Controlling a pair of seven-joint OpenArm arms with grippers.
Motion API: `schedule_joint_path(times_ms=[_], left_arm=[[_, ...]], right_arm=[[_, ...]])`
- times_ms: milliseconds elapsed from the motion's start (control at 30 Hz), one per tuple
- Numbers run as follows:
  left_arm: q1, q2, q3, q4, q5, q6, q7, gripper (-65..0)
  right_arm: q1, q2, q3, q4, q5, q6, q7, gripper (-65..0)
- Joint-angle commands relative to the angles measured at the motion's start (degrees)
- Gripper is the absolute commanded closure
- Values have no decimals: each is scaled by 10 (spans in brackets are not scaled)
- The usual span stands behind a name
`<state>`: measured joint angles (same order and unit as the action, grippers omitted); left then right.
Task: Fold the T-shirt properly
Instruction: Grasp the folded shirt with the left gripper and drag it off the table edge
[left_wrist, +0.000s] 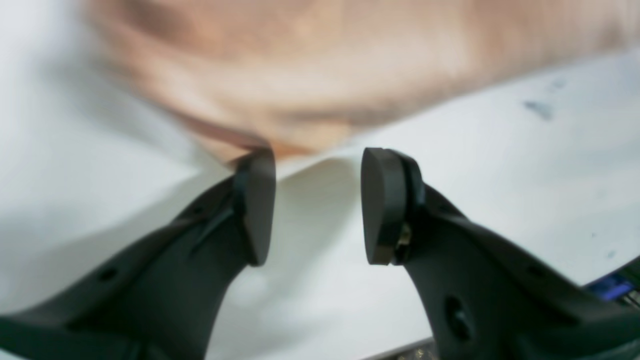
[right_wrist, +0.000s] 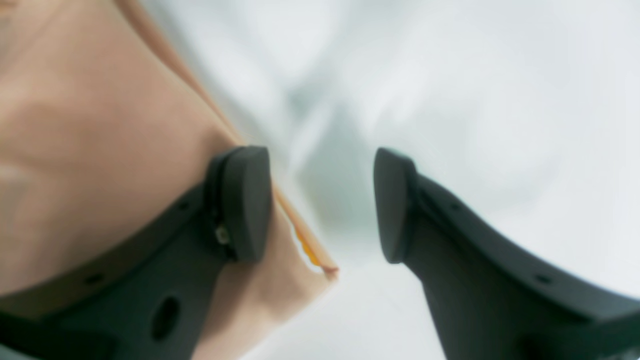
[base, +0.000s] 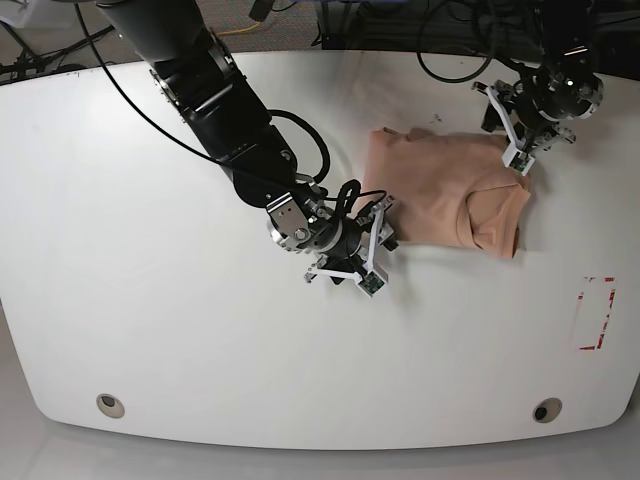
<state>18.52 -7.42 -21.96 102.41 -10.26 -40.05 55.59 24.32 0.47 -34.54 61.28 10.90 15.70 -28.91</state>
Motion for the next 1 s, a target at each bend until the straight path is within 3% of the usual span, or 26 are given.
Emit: schedule_joint_path(times_ms=[0, 233, 467, 667, 800, 967], left_arm=[[-38, -6, 5, -26, 26, 1, -12, -257], [-126, -30, 8, -116, 66, 1, -24, -257], [-219, -54, 9, -203, 66, 1, -24, -257], [-272, -67, 9, -217, 66, 1, -22, -257], [-288, -71, 9, -215, 66, 1, -21, -257], [-286, -107, 5, -147, 62, 1, 6, -257]], right_arm=[[12, 15, 1, 8, 2, 22, 12, -306], [-67, 87, 2, 91, 1, 34, 8, -306], [-154, 116, 2, 218, 2, 32, -56, -306], [-207, 91, 1, 293, -4, 31, -118, -306], [-220, 57, 1, 293, -4, 31, -124, -306], [-217, 19, 0, 293, -4, 31, -125, -306]])
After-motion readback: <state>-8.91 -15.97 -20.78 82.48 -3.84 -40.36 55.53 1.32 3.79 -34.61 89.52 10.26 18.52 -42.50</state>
